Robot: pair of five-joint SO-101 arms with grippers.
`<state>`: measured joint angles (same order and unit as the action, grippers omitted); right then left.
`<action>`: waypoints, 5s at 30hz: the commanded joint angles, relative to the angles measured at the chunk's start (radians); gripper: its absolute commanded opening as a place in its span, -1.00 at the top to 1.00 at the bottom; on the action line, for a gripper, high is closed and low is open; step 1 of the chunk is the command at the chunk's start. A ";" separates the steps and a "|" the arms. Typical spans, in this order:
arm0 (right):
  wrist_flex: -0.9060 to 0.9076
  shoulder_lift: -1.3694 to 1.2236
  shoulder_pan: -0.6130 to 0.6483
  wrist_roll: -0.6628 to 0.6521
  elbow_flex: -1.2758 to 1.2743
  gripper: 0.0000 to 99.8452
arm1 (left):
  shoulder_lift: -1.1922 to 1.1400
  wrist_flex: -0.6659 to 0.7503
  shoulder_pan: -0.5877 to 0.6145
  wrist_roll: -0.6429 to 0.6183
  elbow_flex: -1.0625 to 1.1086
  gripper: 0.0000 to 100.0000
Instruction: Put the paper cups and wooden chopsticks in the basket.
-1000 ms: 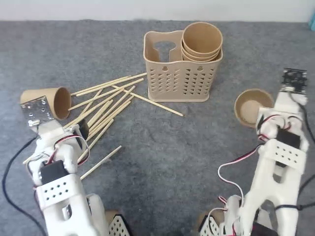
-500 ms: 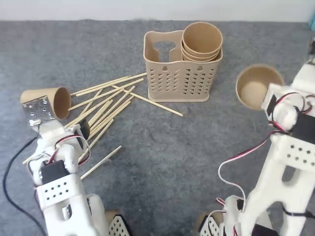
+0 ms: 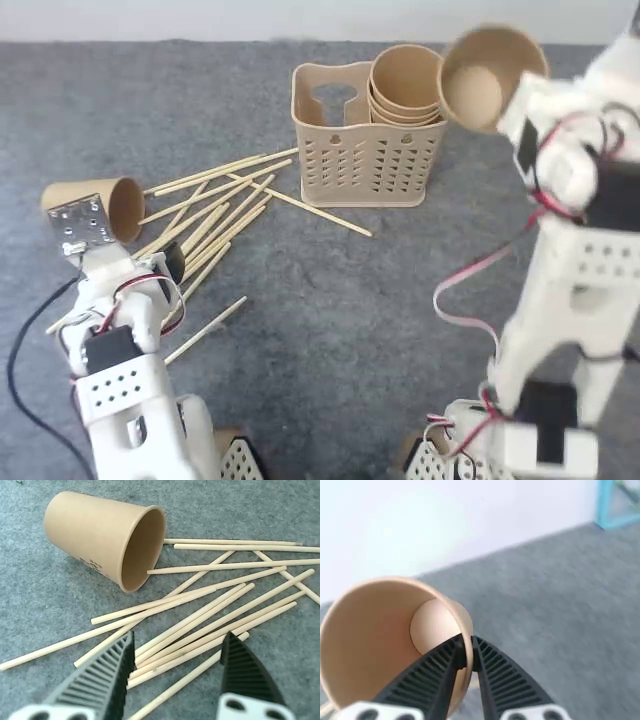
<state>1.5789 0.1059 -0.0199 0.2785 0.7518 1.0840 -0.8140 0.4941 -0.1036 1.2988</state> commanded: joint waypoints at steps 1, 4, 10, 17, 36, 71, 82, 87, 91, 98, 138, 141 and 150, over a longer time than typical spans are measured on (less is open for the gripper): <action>-0.001 -0.093 0.065 0.028 0.238 0.98 | -0.011 0.037 -0.008 0.000 -0.007 0.47; -0.007 -0.188 0.108 0.025 0.370 0.98 | -0.011 0.038 -0.008 0.000 -0.005 0.47; -0.005 -0.349 0.128 0.023 0.491 0.98 | -0.011 0.040 -0.008 0.000 -0.005 0.47; 0.048 -0.420 0.099 0.025 0.493 0.98 | -0.011 0.061 -0.008 0.003 0.002 0.47; 0.105 -0.421 0.096 -0.002 0.485 0.47 | -0.011 0.066 -0.008 0.003 0.008 0.47; -0.036 0.581 -0.163 -0.489 -1.255 0.95 | -0.012 0.071 0.032 0.012 -0.163 0.47; -0.300 0.622 -0.139 -0.493 -1.622 0.95 | -0.313 -0.002 0.091 0.035 -0.443 0.47; -0.418 0.627 -0.061 -0.454 -1.746 0.95 | -0.569 -0.003 0.087 0.037 -0.605 0.47; -0.542 0.625 -0.016 -0.436 -1.857 0.95 | -0.727 0.035 0.086 0.046 -0.702 0.47; -0.573 0.622 -0.016 -0.436 -1.890 0.95 | -0.890 0.184 0.091 0.166 -0.707 0.47; -0.578 0.622 -0.018 -0.470 -1.912 0.95 | -0.554 -0.479 -0.023 -0.153 -1.064 0.97; -0.578 0.622 -0.018 -0.471 -1.912 0.95 | -0.554 -0.594 -0.112 -0.210 -1.202 0.97; -0.578 0.622 -0.018 -0.471 -1.918 0.95 | -0.575 -0.652 -0.419 -0.419 -1.506 0.97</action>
<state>1.0157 0.6997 -0.0430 -0.1695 -1.1646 0.4826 -1.4645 0.1718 -0.4519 -0.0913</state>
